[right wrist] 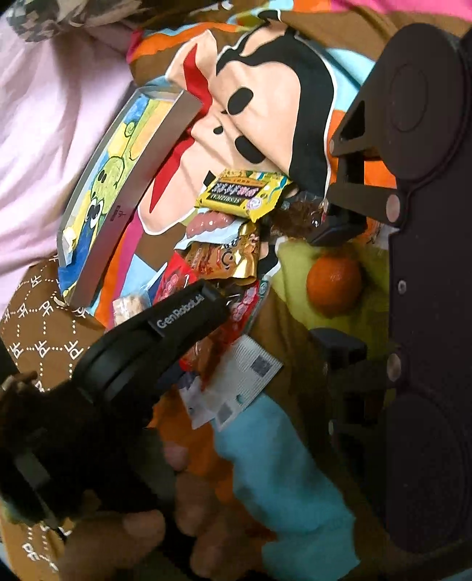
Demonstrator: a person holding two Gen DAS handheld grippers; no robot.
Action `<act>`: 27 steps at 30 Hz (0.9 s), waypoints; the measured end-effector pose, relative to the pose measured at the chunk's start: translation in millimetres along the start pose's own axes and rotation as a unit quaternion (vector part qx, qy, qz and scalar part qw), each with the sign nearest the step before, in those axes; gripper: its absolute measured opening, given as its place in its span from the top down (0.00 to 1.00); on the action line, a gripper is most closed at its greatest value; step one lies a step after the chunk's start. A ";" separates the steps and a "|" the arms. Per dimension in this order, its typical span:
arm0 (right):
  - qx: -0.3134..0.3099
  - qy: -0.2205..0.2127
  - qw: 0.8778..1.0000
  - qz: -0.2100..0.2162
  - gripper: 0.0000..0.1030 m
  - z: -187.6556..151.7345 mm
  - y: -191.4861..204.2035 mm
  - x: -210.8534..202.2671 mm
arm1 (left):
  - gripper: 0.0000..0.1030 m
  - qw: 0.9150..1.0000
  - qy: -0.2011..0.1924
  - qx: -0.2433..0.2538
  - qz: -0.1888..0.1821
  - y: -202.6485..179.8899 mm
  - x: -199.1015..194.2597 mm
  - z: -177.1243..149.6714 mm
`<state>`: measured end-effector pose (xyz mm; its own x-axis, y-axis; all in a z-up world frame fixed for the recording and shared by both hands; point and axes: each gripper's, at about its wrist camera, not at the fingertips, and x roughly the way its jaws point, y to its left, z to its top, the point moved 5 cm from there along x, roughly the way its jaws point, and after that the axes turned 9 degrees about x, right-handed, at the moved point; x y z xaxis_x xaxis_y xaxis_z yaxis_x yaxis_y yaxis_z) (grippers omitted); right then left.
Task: Organize snacks
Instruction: 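Lower the right gripper onto the orange mandarin while the left gripper approaches the red packet, then close the right gripper on the mandarin while the left gripper grasps the red packet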
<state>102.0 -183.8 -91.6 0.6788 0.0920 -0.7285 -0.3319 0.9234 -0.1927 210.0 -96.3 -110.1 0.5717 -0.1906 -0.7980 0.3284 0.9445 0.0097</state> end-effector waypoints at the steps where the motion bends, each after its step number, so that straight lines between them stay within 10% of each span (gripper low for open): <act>1: -0.003 0.003 1.000 -0.003 0.55 -0.9 -0.7 -0.9 | 0.35 1.000 0.000 0.001 0.000 -0.1 -0.7 -0.9; 27: -0.019 -0.033 0.999 -0.005 0.65 1.8 4.7 -11.2 | 0.39 0.999 0.027 -0.018 -0.016 8.1 -18.1 -25.2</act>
<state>94.1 -179.8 -83.2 0.7234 0.1089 -0.6818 -0.3493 0.9095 -0.2253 183.4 -78.4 -110.8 0.5199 -0.2072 -0.8287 0.3182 0.9473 -0.0373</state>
